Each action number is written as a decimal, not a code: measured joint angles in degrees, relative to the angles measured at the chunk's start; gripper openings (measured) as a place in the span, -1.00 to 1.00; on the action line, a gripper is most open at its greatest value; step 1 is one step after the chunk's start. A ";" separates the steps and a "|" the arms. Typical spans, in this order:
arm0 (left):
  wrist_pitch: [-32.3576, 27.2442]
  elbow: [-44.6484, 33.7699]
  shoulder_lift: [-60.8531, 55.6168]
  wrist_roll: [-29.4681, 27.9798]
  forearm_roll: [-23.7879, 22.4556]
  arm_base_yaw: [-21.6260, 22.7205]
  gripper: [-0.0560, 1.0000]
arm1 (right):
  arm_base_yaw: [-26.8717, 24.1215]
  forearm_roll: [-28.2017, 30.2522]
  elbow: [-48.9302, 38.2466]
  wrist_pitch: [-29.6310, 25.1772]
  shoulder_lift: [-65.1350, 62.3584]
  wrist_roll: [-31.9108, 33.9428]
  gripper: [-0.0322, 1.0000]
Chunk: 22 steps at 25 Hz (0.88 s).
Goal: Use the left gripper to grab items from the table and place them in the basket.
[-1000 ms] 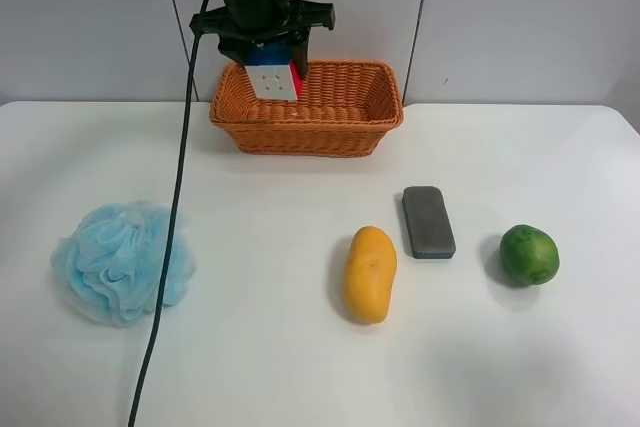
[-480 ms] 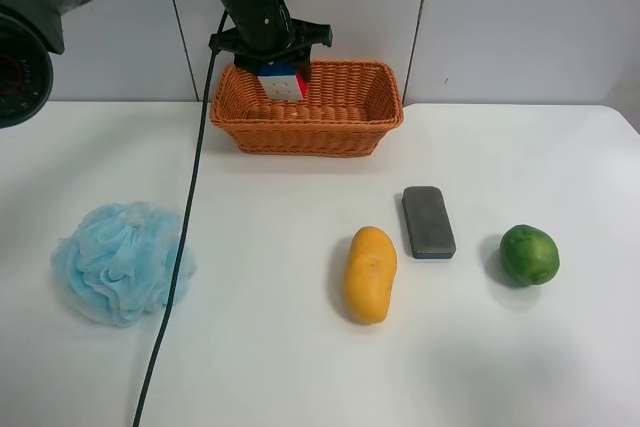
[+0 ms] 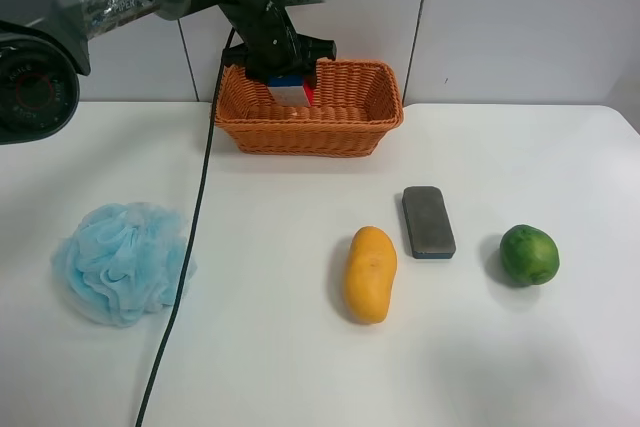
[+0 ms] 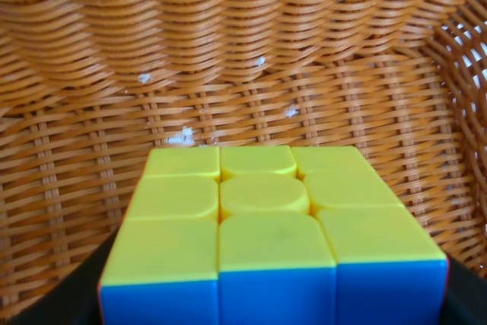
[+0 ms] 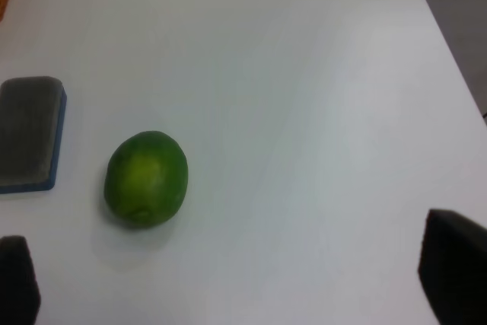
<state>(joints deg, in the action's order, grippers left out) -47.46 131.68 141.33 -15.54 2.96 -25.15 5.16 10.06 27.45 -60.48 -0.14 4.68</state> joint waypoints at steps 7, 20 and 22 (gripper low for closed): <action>0.97 0.05 0.05 0.00 0.49 0.00 0.78 | 0.00 0.00 0.00 0.00 0.00 0.00 0.98; -7.91 0.11 -1.61 -0.17 1.18 0.00 0.99 | 0.00 0.00 0.00 0.00 0.00 0.00 0.98; -12.60 0.11 -4.10 -0.17 1.32 0.00 0.99 | 0.00 0.00 0.00 0.00 0.00 0.00 0.98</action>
<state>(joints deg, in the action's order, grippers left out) -60.06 131.79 137.23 -15.72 4.28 -25.15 5.16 10.06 27.45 -60.48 -0.14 4.68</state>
